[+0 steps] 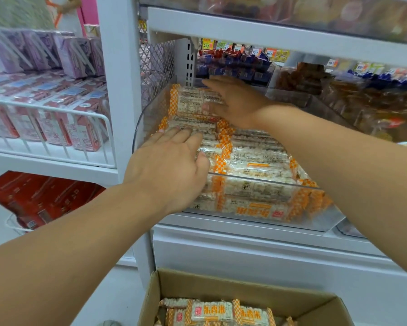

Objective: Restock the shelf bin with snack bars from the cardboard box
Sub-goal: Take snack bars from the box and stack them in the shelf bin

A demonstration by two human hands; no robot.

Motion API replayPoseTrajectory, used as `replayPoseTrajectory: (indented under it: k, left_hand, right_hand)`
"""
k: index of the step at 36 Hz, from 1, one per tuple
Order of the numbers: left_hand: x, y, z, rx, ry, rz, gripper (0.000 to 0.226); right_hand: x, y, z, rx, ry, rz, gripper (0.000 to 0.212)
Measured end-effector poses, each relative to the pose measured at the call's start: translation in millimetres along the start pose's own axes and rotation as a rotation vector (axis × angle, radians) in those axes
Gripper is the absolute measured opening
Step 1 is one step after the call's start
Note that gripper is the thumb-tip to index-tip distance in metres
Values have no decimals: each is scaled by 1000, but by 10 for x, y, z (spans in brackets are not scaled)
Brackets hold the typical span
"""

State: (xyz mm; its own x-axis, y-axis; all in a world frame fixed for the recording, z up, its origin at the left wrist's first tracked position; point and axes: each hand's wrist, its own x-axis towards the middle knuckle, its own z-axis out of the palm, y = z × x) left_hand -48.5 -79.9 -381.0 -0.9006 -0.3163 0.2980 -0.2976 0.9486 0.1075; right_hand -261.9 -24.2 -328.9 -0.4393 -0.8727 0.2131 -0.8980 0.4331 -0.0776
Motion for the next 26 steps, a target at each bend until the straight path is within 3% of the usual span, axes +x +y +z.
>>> replayPoseTrajectory:
  k: [4, 6, 9, 10, 12, 14, 16, 19, 21, 22, 24, 26]
  left_hand:
    - [-47, -3, -36, -123, 137, 49, 47]
    - [-92, 51, -70, -183, 274, 137, 33]
    - [-274, 226, -115, -204, 465, 315, 19]
    - [-359, 295, -111, -235, 472, 368, 17]
    - [-560, 467, -38, -277, 328, 411, 17]
    - [-800, 612, 150, -127, -85, 392, 22]
    - [-1105, 650, 471, 84, -550, 361, 34]
    - [-1636, 598, 1046, 307, -1088, 196, 57]
    - [-2011, 506, 1415, 244, -1180, -51, 69]
    - [-2189, 472, 1609, 124, -1151, -193, 76]
    - [-2472, 512, 1842, -126, -1041, -436, 92]
    - [-2638, 607, 1978, -375, -974, -713, 88]
  right_hand:
    - [-492, -185, -180, 125, 64, 63, 60]
    - [-958, -284, -203, 213, 263, 53, 46]
    - [-1835, -488, 1, 397, 759, 12, 21]
    - [-2119, -561, 158, 443, 872, 37, 25]
    - [-2561, -681, 565, 526, 918, 162, 38]
    - [-2836, -741, 1064, 643, 716, 362, 39]
    - [-3066, -752, 1625, 723, 205, 507, 33]
    - [-3476, -739, 2240, 559, -443, 585, 39]
    - [-3735, -727, 2465, 488, -660, 707, 71]
    - [-3846, -733, 2535, 488, -716, 779, 88]
    - [-4011, -751, 2669, 535, -756, 901, 110]
    - [-4102, -762, 2763, 649, -767, 968, 121]
